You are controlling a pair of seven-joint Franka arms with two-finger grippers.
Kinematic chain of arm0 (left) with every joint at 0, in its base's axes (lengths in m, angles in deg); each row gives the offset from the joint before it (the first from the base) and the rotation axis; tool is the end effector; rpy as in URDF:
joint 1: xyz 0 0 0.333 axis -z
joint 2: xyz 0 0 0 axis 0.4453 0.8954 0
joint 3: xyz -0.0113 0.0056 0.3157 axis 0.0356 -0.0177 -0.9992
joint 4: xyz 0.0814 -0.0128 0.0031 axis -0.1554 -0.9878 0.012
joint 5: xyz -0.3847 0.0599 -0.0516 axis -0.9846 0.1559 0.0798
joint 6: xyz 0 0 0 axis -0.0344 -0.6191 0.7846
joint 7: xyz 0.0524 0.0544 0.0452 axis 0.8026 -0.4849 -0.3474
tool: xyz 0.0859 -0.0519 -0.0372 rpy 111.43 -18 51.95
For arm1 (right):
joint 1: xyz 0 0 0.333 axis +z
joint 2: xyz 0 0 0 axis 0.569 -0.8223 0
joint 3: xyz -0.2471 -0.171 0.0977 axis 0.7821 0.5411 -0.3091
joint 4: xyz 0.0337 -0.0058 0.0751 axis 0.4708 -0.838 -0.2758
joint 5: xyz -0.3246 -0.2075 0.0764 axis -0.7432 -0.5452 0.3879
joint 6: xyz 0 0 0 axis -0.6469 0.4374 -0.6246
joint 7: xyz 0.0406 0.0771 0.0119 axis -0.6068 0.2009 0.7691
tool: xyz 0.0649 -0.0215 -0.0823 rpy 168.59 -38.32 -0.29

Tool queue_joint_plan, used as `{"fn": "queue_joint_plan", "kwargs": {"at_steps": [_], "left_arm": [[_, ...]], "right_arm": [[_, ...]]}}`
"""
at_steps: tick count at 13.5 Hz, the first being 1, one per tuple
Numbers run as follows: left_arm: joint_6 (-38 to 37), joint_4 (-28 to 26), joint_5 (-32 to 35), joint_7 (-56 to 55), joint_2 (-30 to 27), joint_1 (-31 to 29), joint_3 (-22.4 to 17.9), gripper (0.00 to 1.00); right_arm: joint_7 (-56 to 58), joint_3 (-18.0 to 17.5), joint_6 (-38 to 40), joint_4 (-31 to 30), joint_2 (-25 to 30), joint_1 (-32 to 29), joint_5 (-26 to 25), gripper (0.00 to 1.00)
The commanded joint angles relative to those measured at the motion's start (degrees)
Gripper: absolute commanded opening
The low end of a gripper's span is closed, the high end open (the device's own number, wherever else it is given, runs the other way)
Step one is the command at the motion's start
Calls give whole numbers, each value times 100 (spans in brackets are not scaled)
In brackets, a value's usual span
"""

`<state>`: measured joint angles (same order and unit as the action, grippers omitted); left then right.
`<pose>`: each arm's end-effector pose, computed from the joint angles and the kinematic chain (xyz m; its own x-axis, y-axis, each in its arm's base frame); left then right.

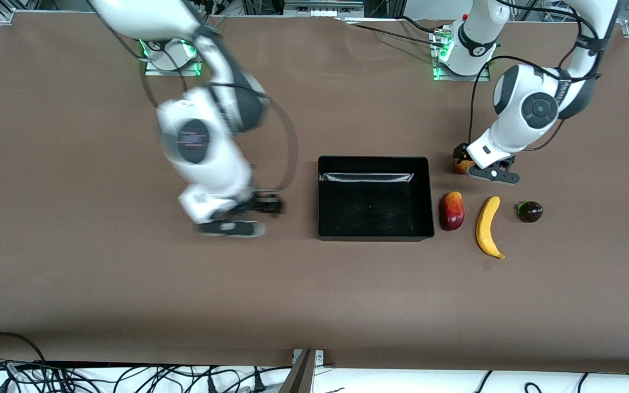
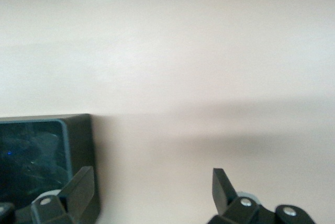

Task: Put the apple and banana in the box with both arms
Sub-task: 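Grasp the red apple with the left gripper while the right gripper withdraws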

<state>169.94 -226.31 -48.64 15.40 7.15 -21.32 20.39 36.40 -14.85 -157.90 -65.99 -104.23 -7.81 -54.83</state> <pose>0.4572 -0.0648 0.2454 0.9765 -0.1991 -0.0821 -0.2011 -0.9794 -0.0177 0.6541 0.3174 0.4489 0.9974 -0.0627 0.0356 -0.0590 -0.9935 -0.0975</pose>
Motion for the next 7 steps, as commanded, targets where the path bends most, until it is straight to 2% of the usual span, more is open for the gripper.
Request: {"fn": "queue_joint_plan", "kwargs": {"at_steps": [1,4,6,7], "left_arm": [[675,-415,145,76,12,-46,28,100],[914,-485,286,76,172,-64,28,100],[1159,-582,295,76,303,-64,28,100],[1247,-626,295,76,339,-72,28,100]], "right_arm": [[690,-78,840,-279,865,-443,204,100],[1060,342,1423,-822,1832,-533,213,100],[1543,615,1468,-1568,2587,-551,205,100],[1667,590,1459,-1963,2956,-742,178,100]]}}
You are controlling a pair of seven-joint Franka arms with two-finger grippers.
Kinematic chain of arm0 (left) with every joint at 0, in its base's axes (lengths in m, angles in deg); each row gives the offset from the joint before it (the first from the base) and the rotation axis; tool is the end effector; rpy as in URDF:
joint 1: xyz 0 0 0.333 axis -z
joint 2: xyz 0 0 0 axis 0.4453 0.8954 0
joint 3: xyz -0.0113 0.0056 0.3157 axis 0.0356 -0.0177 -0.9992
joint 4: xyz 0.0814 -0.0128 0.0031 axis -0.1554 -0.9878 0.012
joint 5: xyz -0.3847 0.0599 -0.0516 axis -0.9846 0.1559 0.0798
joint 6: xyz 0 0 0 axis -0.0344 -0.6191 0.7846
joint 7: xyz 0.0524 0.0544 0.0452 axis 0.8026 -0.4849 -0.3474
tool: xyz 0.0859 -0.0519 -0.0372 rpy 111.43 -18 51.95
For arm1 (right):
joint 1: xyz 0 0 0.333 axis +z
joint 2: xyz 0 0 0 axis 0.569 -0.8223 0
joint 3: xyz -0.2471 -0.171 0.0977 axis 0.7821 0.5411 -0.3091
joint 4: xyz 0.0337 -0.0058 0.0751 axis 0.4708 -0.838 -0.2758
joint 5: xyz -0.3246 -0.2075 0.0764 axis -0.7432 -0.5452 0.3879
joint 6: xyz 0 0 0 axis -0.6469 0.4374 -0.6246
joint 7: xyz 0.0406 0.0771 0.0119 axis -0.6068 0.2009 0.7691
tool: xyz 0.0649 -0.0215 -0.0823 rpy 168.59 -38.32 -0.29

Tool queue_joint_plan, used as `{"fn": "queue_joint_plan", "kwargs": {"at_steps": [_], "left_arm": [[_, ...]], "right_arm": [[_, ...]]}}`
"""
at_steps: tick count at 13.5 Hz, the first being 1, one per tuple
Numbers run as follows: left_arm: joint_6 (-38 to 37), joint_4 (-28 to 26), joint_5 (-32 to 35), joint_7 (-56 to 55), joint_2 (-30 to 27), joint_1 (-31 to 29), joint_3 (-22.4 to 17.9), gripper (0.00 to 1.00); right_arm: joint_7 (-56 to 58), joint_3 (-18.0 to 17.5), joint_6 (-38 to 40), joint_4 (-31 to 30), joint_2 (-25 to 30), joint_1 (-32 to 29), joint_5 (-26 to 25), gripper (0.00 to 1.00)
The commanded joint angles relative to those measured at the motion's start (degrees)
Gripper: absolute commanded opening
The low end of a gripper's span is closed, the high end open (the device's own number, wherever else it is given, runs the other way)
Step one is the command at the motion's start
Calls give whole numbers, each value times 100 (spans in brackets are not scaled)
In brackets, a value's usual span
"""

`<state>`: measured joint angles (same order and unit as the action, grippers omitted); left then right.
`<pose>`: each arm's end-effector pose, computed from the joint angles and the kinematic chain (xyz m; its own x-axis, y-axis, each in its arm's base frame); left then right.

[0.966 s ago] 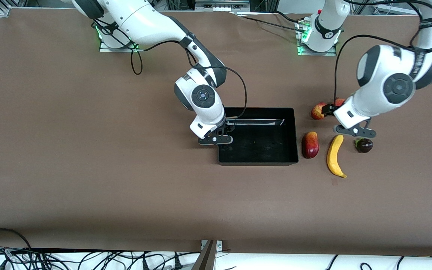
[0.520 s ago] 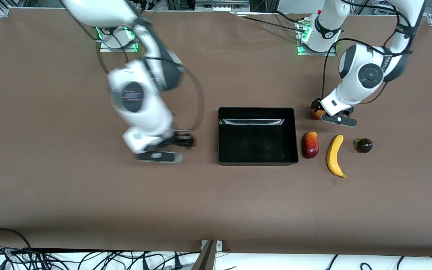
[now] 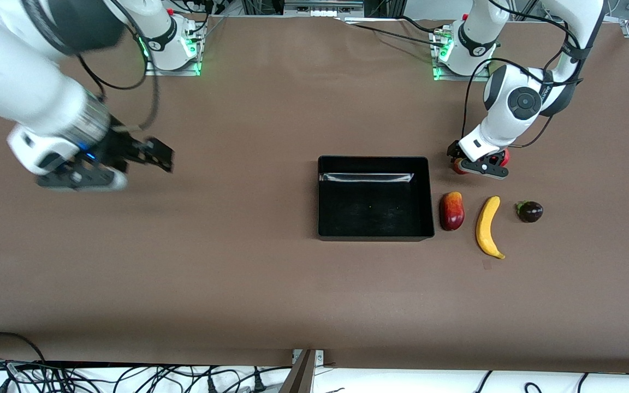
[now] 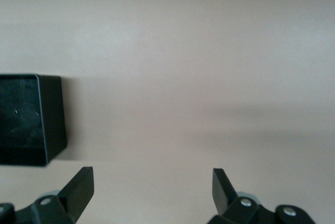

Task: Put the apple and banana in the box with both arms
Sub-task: 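Grasp the red apple with the left gripper while the right gripper withdraws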

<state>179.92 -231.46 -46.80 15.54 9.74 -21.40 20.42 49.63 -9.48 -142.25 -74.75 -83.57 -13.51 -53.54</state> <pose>0.4348 -0.0637 0.2091 0.9716 -0.2326 -0.0436 -0.2338 -0.9720 -0.0241 0.5962 0.1671 0.5946 0.9999 -0.0052 -0.0089 -0.0060 -0.9961 -0.0886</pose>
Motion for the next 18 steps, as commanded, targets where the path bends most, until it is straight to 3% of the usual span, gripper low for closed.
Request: {"fn": "queue_joint_plan", "kwargs": {"at_steps": [1,2,3,5,6,9,13,16,18], "left_arm": [[259,-120,111,62,115,-74,26,100],[267,-120,111,54,133,-74,26,100],[250,-120,111,45,211,-74,26,92],[250,-102,111,18,318,-126,26,39],[215,-76,111,36,265,-126,26,24],[-344,317,111,-8,-50,-109,34,22],[-2750,2230,103,-209,-79,-30,569,22],[-4106,3761,85,-1243,430,-12,1210,22],[-4224,4159,68,-1991,895,49,1579,22]], "right_arm": [[371,-60,-124,-1361,1146,-375,15,100],[485,-174,-124,-1503,1306,-612,-12,100],[677,-428,-106,-1565,1377,-971,-64,100],[1142,-711,-71,-1601,1395,-1561,-178,100],[1249,-712,-71,-1610,1395,-1659,-188,100],[1180,-685,-71,-1575,1395,-1651,-433,100],[821,-703,-80,-1522,1378,-1642,-582,100],[828,-720,-71,-1294,1281,-1616,-680,100],[785,-721,-97,-1285,1263,-1589,-776,100]]}}
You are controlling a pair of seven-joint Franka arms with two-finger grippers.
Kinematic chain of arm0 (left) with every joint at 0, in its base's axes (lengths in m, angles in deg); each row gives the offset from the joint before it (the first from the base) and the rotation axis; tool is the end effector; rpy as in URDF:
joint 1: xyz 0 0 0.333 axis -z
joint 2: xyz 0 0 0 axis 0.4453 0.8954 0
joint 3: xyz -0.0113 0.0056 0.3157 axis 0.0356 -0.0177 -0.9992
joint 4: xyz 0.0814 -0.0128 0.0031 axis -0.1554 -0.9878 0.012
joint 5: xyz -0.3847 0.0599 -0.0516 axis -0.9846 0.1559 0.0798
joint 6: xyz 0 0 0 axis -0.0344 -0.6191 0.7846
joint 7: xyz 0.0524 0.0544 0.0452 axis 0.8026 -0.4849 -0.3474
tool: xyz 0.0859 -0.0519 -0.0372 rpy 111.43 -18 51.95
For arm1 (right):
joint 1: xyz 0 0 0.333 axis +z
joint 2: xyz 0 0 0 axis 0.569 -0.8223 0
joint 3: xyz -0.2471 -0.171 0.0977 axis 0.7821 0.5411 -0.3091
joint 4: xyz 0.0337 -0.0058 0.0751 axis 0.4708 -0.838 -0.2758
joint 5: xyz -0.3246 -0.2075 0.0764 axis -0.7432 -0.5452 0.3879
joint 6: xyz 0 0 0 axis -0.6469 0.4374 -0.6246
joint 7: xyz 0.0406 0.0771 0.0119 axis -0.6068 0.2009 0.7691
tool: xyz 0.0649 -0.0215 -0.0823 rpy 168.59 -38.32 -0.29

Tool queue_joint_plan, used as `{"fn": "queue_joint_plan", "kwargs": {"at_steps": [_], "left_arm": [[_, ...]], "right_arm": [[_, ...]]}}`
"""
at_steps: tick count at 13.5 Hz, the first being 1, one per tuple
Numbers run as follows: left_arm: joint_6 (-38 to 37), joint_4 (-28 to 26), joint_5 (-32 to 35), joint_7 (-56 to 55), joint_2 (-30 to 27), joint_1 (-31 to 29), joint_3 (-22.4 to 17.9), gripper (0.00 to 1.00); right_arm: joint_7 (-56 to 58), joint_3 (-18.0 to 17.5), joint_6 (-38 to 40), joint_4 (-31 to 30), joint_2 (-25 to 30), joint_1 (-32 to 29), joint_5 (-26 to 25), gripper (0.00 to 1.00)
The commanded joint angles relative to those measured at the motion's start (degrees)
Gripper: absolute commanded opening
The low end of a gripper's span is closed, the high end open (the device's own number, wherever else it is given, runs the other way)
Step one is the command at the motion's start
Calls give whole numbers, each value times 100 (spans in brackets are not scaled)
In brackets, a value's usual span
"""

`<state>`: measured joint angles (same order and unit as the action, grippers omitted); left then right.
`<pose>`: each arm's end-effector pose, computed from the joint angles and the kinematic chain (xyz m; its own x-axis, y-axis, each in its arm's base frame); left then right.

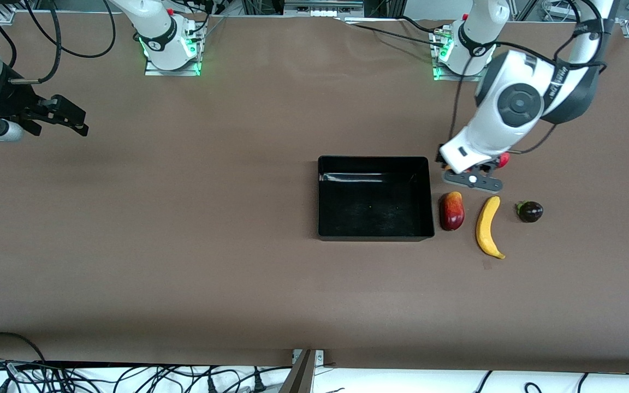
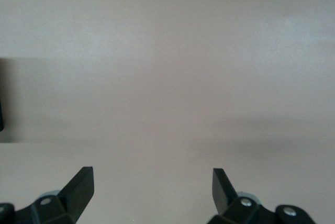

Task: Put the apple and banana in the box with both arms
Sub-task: 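Carry the red apple into the black box and open the left gripper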

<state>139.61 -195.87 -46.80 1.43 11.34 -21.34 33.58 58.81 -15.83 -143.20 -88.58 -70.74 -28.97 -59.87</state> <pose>0.5364 -0.1980 0.3848 0.9741 -0.1794 -0.1374 -0.1881 -0.9807 -0.0535 0.5499 0.0453 0.6112 0.9999 -0.0040 0.0102 -0.0040 -1.0000 -0.0048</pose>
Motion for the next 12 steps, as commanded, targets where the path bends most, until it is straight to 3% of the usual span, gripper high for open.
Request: {"fn": "queue_joint_plan", "kwargs": {"at_steps": [1,5,9,12], "left_arm": [[-105,627,102,-601,1007,104,318,23],[764,540,259,-654,1773,509,319,25],[1345,320,357,-707,2003,518,310,28],[1346,294,453,-1268,2187,527,319,82]], "right_arm": [[-90,-86,-10,115,-81,-35,-143,100],[-63,-77,-63,290,-178,-44,-108,100],[-72,-86,-72,317,-187,-26,-90,100],[-72,-77,-72,317,-187,-17,-108,100]]}}
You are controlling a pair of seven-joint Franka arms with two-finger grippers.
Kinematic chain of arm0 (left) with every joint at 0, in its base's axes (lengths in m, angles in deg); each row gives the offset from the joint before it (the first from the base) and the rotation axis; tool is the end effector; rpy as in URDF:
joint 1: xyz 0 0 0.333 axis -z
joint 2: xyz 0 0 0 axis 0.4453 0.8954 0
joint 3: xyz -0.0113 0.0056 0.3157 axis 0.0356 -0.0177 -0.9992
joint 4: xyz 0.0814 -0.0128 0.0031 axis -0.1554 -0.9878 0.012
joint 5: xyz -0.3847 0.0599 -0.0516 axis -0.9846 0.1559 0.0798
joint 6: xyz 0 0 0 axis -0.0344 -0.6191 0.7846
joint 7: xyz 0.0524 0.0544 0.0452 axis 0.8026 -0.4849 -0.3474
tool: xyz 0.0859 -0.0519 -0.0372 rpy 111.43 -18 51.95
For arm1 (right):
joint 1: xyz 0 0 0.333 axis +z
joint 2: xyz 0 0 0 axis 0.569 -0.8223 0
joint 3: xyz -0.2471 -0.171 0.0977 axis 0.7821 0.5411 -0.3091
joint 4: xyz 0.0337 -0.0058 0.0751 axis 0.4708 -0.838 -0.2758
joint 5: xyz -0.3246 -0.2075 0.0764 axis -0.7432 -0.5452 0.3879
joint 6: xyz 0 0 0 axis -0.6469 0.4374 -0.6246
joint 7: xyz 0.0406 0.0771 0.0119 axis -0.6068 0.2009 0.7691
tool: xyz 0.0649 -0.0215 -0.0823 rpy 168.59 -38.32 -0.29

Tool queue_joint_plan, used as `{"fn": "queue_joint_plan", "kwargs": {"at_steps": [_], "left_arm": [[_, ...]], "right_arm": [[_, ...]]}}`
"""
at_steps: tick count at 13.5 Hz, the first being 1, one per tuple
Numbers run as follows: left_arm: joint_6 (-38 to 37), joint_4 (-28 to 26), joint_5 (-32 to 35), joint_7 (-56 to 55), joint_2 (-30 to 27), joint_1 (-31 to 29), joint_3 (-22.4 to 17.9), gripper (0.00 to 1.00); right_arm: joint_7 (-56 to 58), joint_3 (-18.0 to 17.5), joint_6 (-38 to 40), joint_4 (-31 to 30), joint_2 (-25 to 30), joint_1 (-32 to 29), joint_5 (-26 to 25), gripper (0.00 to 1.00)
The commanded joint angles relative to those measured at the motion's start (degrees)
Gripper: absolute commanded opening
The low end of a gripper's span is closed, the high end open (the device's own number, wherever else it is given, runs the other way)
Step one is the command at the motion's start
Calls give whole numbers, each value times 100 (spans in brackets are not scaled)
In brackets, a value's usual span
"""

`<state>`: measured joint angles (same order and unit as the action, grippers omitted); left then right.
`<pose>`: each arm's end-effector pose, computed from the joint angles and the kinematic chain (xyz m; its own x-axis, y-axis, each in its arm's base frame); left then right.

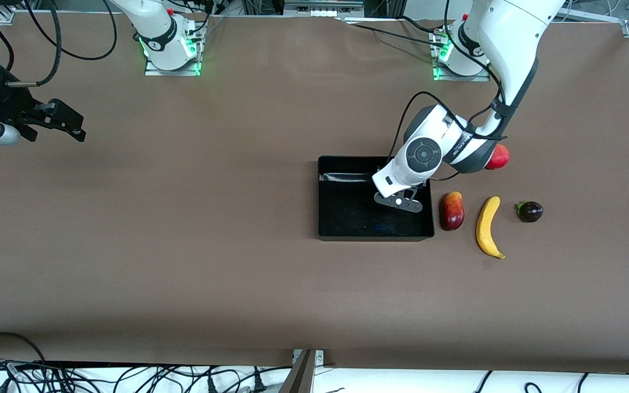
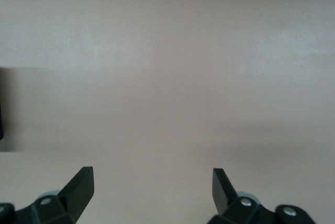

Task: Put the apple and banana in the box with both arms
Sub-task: 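Carry the red apple into the black box and open the left gripper, then move the left gripper down to the yellow banana and grasp it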

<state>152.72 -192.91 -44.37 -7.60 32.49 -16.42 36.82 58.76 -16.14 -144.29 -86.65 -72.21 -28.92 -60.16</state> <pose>0.5317 -0.2869 0.2153 0.9574 -0.1861 -0.2208 -0.1894 -0.9819 0.0063 0.5600 0.0493 0.6147 0.9993 0.0016 0.0376 0.0017 -1.0000 -0.0016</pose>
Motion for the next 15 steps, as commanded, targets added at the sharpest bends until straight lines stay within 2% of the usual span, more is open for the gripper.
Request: {"fn": "queue_joint_plan", "kwargs": {"at_steps": [1,3,5,8,9,11,12,15], "left_arm": [[35,6,315,-497,73,61,-6,100],[-174,85,343,-516,-40,70,-6,100],[-814,478,343,-464,-172,26,-6,100],[-2281,1760,351,-263,-199,-105,-58,100],[-2503,2077,351,17,-199,-297,-58,100],[-2470,2212,395,807,-182,-920,-93,100],[-2331,2195,648,1194,-130,-1254,-76,100],[-1699,1801,870,2005,117,-1783,-76,100]], "right_arm": [[-67,-46,37,124,-40,-23,-80,100],[-76,-46,28,124,-49,-23,-80,100],[-76,-46,28,124,-49,-23,-80,100],[-76,-46,28,124,-49,-23,-71,100],[-76,-46,36,124,-49,-23,-71,100],[-76,-46,36,124,-49,-23,-62,100],[-76,-46,28,124,-49,-23,-62,100],[-67,-46,28,124,-49,-23,-54,100]]}}
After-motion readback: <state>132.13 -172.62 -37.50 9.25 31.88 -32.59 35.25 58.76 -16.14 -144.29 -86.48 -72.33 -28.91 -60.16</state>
